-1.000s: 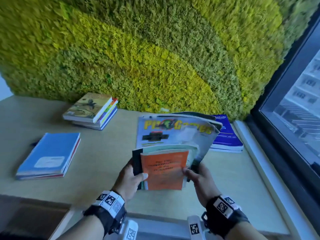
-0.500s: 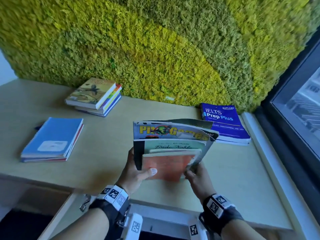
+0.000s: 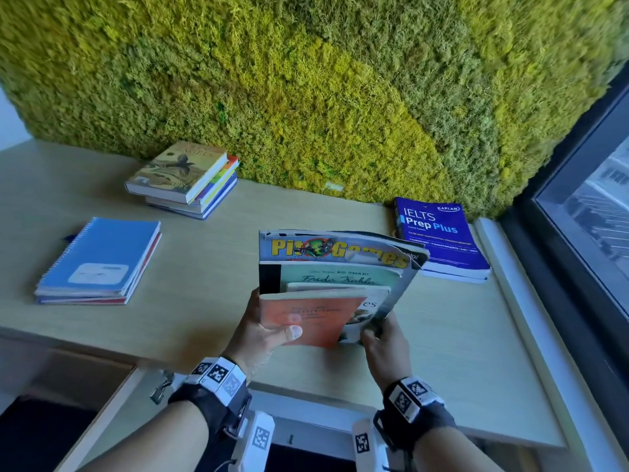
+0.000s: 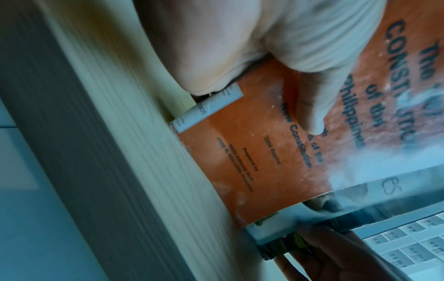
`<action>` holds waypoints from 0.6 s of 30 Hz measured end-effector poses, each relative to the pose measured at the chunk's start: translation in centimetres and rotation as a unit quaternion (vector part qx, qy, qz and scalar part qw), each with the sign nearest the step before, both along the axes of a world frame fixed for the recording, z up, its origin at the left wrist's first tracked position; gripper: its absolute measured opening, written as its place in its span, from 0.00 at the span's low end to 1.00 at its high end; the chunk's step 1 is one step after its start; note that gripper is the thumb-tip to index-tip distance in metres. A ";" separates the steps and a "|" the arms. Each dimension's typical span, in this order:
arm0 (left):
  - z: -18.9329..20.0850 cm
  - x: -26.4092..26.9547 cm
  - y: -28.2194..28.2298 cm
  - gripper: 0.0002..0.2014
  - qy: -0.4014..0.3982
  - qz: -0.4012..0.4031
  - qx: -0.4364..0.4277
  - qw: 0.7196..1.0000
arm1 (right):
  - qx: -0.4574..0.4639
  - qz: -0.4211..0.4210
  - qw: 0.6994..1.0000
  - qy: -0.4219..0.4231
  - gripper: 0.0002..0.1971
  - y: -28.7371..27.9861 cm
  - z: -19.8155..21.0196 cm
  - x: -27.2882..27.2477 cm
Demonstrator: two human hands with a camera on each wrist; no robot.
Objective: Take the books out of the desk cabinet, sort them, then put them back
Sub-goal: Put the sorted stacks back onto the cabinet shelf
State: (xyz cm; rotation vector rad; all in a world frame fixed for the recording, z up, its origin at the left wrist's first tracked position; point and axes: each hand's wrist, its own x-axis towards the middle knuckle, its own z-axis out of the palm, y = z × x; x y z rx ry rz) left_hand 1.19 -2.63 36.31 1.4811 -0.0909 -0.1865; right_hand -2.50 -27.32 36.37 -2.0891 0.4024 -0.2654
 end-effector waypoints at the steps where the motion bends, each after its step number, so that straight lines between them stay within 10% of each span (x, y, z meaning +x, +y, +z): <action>1: 0.1 0.0 0.0 0.35 0.000 -0.005 0.002 1.000 | 0.008 0.007 1.000 -0.001 0.12 0.0 0.1 -0.1; 18: 0.0 -0.4 0.4 0.16 0.021 0.017 0.207 0.978 | 0.200 0.086 0.975 0.042 0.23 -1.0 -0.3 -0.4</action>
